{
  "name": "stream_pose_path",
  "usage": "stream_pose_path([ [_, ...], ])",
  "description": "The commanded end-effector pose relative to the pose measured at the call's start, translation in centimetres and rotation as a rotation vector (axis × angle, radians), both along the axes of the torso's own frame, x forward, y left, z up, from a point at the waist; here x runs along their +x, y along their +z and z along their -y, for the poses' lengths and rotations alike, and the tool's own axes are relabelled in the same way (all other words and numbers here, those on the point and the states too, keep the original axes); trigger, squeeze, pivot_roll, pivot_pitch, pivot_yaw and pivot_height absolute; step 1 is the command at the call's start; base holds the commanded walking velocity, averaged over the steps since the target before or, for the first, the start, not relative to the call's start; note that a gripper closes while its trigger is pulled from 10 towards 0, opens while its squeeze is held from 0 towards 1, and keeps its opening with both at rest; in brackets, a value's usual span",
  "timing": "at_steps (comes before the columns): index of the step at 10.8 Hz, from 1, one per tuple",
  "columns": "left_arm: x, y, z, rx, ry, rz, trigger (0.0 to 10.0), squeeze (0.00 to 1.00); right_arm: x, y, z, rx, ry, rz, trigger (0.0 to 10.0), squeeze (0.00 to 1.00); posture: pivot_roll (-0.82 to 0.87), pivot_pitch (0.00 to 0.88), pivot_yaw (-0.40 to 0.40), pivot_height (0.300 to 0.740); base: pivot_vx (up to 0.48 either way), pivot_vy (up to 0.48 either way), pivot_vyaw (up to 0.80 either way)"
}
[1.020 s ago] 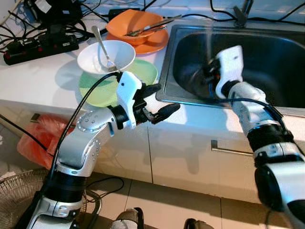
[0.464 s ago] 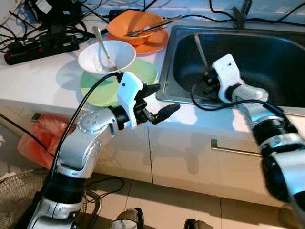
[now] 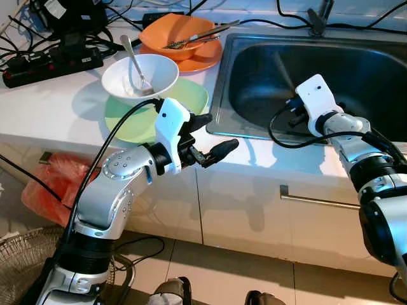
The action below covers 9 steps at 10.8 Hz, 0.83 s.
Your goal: Kitchen organization
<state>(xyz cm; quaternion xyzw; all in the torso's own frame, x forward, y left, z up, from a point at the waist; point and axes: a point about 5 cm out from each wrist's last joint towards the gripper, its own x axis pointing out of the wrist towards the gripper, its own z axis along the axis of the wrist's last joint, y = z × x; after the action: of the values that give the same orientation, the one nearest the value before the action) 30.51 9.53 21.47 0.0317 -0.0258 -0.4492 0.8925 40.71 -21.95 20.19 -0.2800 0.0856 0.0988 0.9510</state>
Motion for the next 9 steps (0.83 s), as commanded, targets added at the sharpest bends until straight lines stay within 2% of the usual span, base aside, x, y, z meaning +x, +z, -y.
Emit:
stream_pose_path([
  [1,0.0,0.2,-0.1,0.011,0.006,0.005,10.0,0.00,0.1,0.6,0.5,0.019,-0.020,-0.003,10.0,1.00,0.16,0.156,0.078,0.740,0.000,0.000,0.00],
  [3,0.2,0.2,-0.2,0.015,0.013,0.004,10.0,0.00,0.0,0.9,1.3,0.030,-0.027,-0.032,10.0,1.00,0.16,0.153,0.077,0.740,0.000,0.000,0.00],
  [7,0.2,0.1,-0.2,0.023,0.018,0.006,10.0,0.00,0.0,1.3,1.4,0.045,-0.021,-0.029,10.0,1.00,0.15,0.153,0.075,0.740,0.000,0.000,0.00],
  [9,1.2,1.8,-1.0,0.035,0.107,0.096,10.0,0.00,0.3,2.4,0.0,0.142,0.047,0.045,10.0,1.00,0.16,0.151,0.070,0.740,0.000,0.000,0.00],
])
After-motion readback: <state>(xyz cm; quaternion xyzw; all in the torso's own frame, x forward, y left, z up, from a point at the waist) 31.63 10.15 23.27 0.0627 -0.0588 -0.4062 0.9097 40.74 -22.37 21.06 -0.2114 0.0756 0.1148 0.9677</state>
